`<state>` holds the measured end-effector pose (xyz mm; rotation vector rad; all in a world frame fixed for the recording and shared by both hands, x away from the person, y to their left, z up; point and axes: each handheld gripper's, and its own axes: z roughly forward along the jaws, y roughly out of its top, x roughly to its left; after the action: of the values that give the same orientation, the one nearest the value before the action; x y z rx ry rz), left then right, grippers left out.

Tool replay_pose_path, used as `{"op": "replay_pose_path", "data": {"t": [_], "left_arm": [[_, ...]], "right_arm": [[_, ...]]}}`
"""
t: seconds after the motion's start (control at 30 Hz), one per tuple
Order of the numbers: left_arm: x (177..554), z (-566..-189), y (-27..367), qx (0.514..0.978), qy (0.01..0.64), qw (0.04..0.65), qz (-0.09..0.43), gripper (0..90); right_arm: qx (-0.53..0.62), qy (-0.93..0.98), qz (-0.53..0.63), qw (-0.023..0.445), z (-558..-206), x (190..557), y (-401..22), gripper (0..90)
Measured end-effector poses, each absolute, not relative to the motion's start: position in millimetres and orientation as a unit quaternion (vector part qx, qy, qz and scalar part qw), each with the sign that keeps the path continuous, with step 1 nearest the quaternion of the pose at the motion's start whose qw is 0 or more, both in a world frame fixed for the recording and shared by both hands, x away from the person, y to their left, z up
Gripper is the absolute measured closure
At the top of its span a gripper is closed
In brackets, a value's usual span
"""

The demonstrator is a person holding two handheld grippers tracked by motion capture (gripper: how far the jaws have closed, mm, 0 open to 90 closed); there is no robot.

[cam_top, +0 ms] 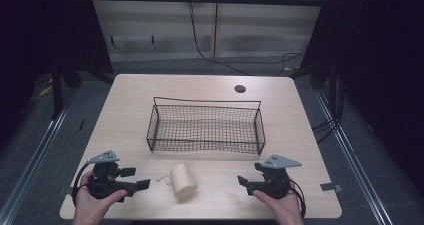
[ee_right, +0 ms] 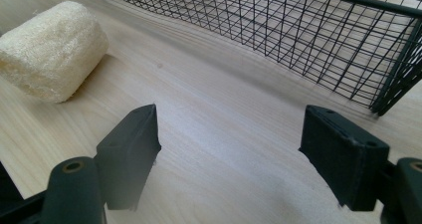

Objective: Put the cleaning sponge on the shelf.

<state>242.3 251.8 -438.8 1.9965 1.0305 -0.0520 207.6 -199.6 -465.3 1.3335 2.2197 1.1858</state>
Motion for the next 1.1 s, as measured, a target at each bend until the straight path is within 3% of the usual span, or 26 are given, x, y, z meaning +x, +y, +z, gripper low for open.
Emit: {"op": "replay_pose_path", "data": {"t": [0.27, 0.37, 0.8, 0.9, 1.1], "left_arm": [[246.0, -430.2, 230.9, 0.817, 0.406, 0.408, -0.033, 17.7], [248.7, -424.7, 221.6, 0.825, 0.407, 0.390, -0.036, 27.9], [267.5, -409.3, 197.3, 0.823, 0.447, 0.342, -0.069, 25.3], [270.7, -406.9, 189.3, 0.825, 0.451, 0.332, -0.075, 32.2], [280.0, -410.3, 174.5, 0.821, 0.467, 0.316, -0.097, 24.2]], "right_arm": [[0.465, 0.772, 0.411, 0.135, -467.2, 207.3, -198.0, 22.8], [0.464, 0.773, 0.411, 0.134, -466.9, 207.3, -196.9, 22.8], [0.466, 0.774, 0.409, 0.131, -467.4, 207.3, -197.2, 22.8], [0.466, 0.772, 0.411, 0.131, -467.2, 207.0, -197.0, 22.6], [0.465, 0.774, 0.410, 0.129, -467.5, 205.9, -195.9, 22.5]]}}
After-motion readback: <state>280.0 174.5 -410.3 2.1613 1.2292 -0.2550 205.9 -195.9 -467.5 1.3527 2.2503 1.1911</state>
